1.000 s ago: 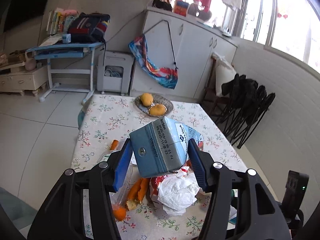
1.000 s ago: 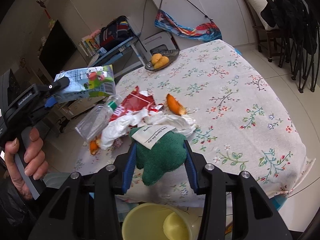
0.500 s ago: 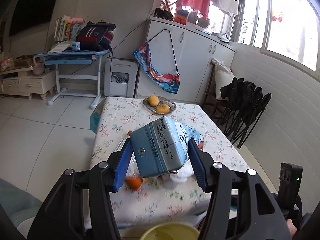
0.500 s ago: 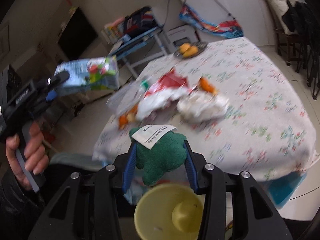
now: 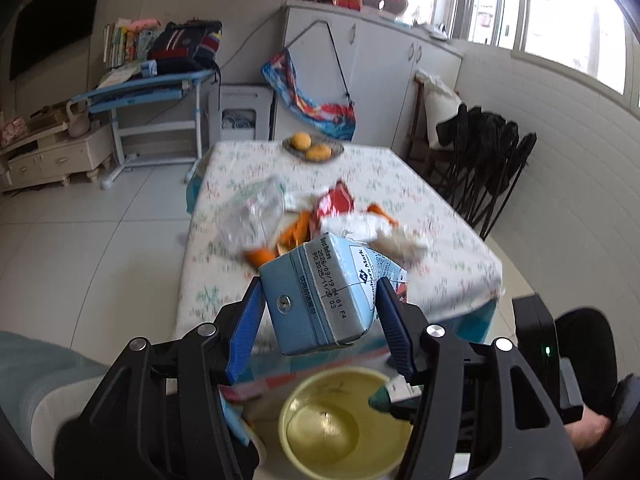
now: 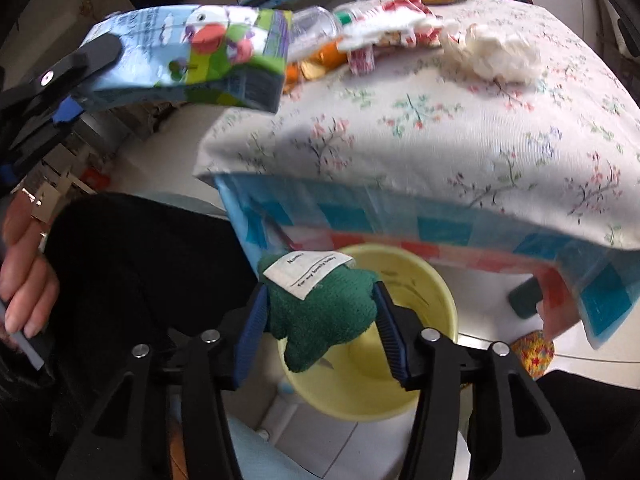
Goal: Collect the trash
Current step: 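Drop the plush toy into the yellow bucket with the right tool while the left tool drops the carton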
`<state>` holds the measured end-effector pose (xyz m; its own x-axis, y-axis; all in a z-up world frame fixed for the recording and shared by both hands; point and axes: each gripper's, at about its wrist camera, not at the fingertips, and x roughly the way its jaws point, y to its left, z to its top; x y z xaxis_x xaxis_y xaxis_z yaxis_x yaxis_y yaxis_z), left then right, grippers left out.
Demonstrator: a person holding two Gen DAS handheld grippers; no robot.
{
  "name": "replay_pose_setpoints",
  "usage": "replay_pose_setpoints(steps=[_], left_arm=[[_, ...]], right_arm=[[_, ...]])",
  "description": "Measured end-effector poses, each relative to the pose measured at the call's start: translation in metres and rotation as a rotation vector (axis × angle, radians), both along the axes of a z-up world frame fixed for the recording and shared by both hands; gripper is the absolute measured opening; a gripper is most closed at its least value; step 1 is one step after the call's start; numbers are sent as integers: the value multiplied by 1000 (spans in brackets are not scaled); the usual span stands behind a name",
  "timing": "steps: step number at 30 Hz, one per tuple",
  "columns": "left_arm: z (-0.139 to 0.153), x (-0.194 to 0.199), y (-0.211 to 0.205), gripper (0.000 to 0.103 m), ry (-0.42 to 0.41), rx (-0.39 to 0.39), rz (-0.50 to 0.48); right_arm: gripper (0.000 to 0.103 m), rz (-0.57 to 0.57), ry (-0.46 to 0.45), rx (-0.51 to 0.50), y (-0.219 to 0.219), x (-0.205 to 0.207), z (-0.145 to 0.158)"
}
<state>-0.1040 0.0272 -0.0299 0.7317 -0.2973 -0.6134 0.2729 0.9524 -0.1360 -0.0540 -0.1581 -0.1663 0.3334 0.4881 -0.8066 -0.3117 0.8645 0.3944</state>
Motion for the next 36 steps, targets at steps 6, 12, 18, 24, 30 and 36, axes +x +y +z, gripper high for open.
replay_pose_setpoints(steps=[6, 12, 18, 24, 30, 36], left_arm=[[-18, -9, -8, 54, 56, 48, -4], [-33, -17, -19, 54, 92, 109, -34], [-48, -19, -36, 54, 137, 189, -89], [-65, -22, -53, 55, 185, 274, -159], [-72, -25, -61, 55, 214, 313, -196], [-68, -24, -54, 59, 206, 281, -172]], right_arm=[[56, -59, 4, -3, -17, -5, 3], [59, -149, -35, -3, -33, -6, 10], [62, -231, -77, 10, -45, -4, 15], [63, -264, -106, 26, -49, -3, 18], [64, -268, -113, 34, -50, -2, 20], [65, -274, -126, 37, -51, -3, 22]])
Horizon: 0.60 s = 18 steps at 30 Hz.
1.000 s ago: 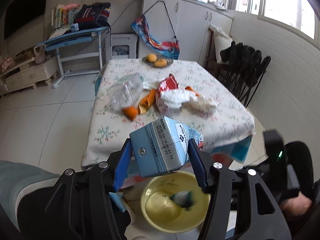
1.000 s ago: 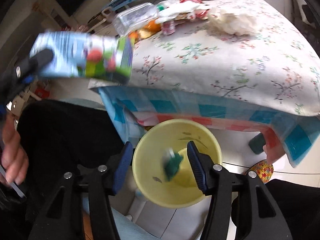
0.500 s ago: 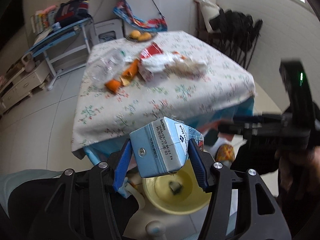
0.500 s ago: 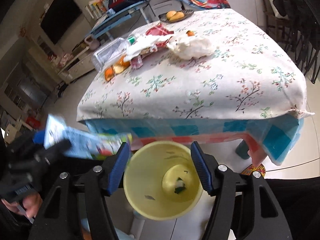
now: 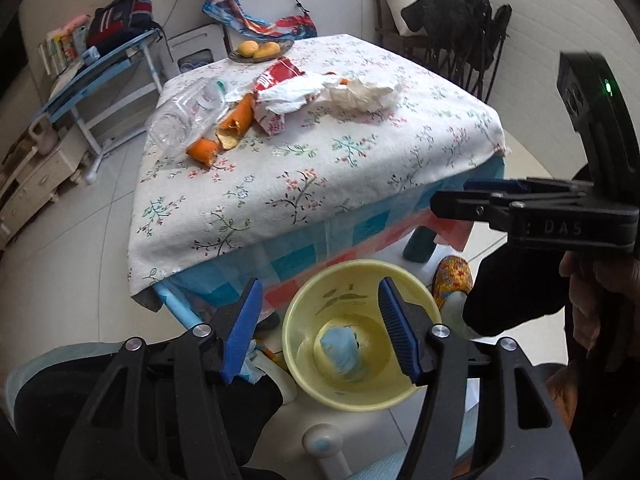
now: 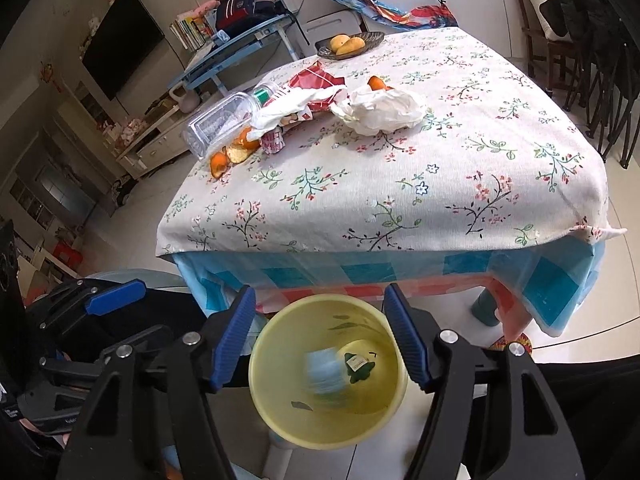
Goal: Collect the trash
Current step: 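Drop the plush toy into the yellow bucket with the right tool while the left tool drops the carton, then move both tools back over the table toward the tissue and bottle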
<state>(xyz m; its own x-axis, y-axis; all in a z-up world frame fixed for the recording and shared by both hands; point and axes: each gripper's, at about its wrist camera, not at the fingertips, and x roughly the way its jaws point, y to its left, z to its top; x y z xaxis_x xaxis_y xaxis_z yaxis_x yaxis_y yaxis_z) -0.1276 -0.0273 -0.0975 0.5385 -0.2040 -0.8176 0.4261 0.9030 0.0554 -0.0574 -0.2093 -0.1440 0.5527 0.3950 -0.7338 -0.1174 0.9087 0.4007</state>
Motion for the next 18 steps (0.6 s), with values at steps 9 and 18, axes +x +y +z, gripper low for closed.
replay_pose_setpoints(steps=[9, 18], left_arm=[[37, 4, 27, 68, -204, -94, 159], [73, 42, 59, 76, -331, -128, 320]], right_arm=[[65, 9, -65, -49, 6, -1, 9], [68, 83, -151, -140, 29, 15, 25]])
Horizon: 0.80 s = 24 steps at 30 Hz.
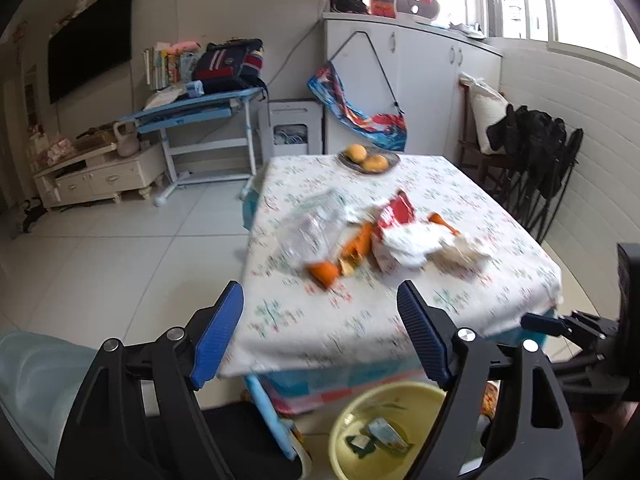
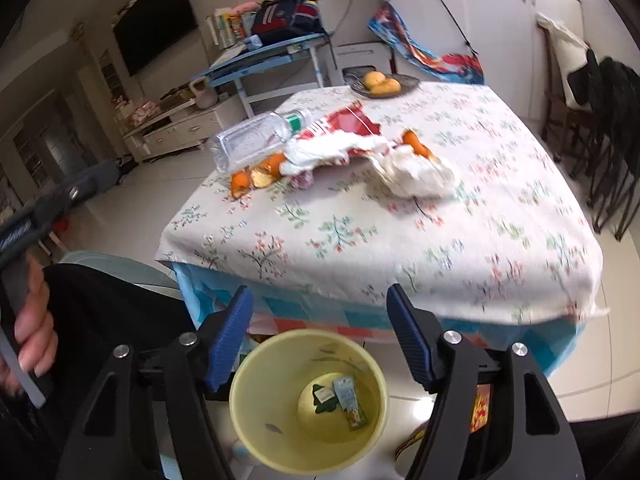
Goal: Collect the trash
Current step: 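Move both tools back over the table toward the tissue and bottle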
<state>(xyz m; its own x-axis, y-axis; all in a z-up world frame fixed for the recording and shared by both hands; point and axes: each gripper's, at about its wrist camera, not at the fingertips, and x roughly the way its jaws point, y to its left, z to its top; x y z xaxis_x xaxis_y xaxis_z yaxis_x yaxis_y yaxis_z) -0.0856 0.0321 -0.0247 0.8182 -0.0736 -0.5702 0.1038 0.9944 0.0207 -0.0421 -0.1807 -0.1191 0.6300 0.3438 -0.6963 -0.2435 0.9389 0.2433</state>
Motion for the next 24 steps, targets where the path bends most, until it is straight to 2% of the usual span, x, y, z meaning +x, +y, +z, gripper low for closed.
replay_pose_setpoints(steps=[9, 15, 24], left_arm=[[3, 37, 16, 76, 10, -46, 54], [-2, 45, 13, 79, 27, -55, 57], [1, 68, 8, 82, 19, -41, 60]], right_arm=[[69, 20, -33, -20, 3, 25, 8], [69, 13, -85, -16, 7, 25, 14], [71, 73, -129, -108, 14, 47, 28]])
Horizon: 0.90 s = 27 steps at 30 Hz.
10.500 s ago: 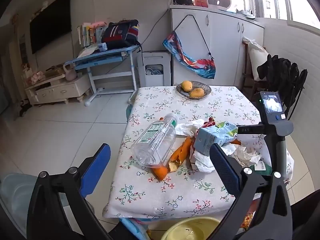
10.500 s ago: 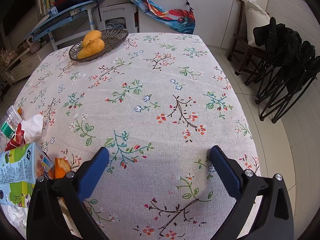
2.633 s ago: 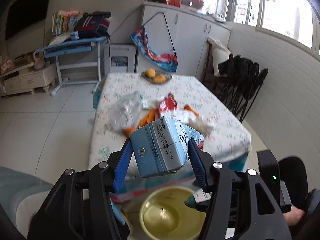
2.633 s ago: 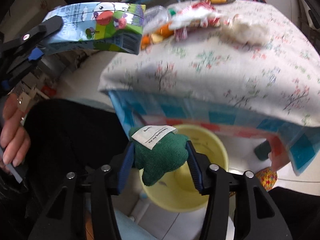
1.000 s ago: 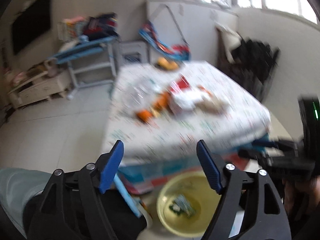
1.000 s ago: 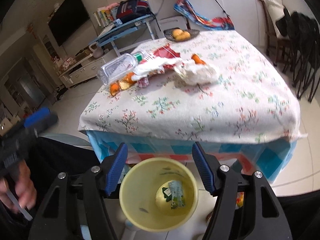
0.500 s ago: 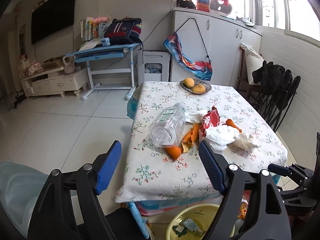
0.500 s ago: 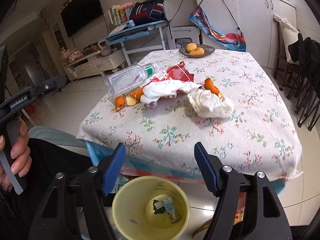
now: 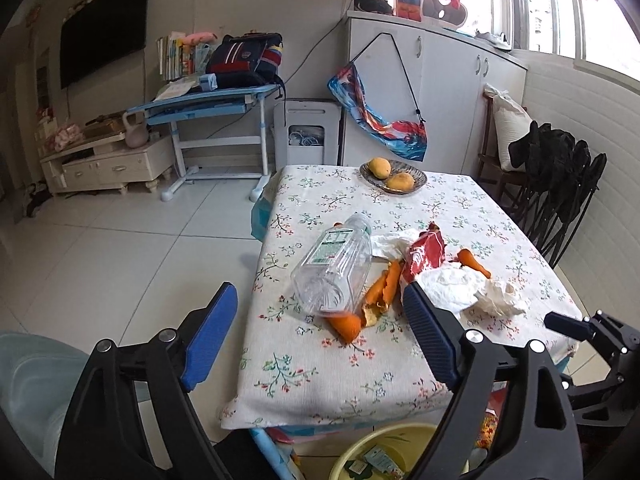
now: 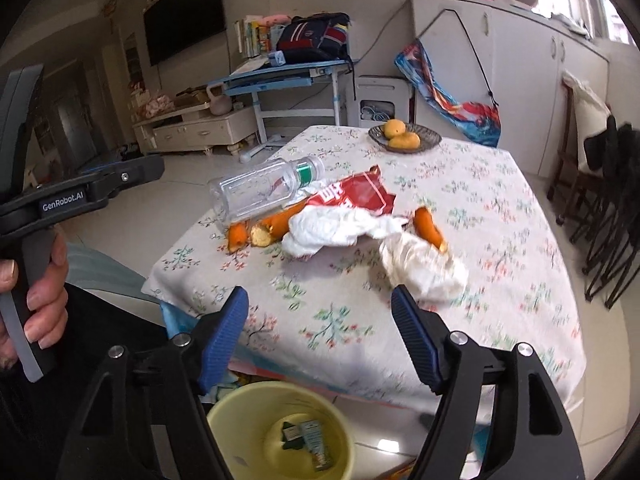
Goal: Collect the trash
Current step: 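Move both tools back over the table toward the tissue and bottle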
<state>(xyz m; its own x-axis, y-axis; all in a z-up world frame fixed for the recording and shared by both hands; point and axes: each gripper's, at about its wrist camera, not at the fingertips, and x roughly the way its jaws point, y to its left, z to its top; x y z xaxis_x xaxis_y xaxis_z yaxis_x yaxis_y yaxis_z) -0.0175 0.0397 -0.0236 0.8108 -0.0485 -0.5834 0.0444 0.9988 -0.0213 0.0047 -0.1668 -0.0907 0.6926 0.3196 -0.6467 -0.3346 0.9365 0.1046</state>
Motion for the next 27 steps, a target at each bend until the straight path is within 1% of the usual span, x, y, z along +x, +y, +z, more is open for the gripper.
replay_pose_setpoints(steps=[6, 14, 21, 27], left_arm=[[-4, 10, -5, 82, 15, 7, -1], [-7, 21, -13, 85, 17, 32, -11], [-9, 31, -14, 86, 23, 33, -9], [-12, 49, -14, 87, 46, 26, -1]], right_arm=[[72, 24, 1, -28, -5, 15, 2], [74, 92, 6, -77, 4, 23, 0], [76, 162, 14, -181, 15, 37, -6], [76, 185, 55, -225, 16, 59, -18]])
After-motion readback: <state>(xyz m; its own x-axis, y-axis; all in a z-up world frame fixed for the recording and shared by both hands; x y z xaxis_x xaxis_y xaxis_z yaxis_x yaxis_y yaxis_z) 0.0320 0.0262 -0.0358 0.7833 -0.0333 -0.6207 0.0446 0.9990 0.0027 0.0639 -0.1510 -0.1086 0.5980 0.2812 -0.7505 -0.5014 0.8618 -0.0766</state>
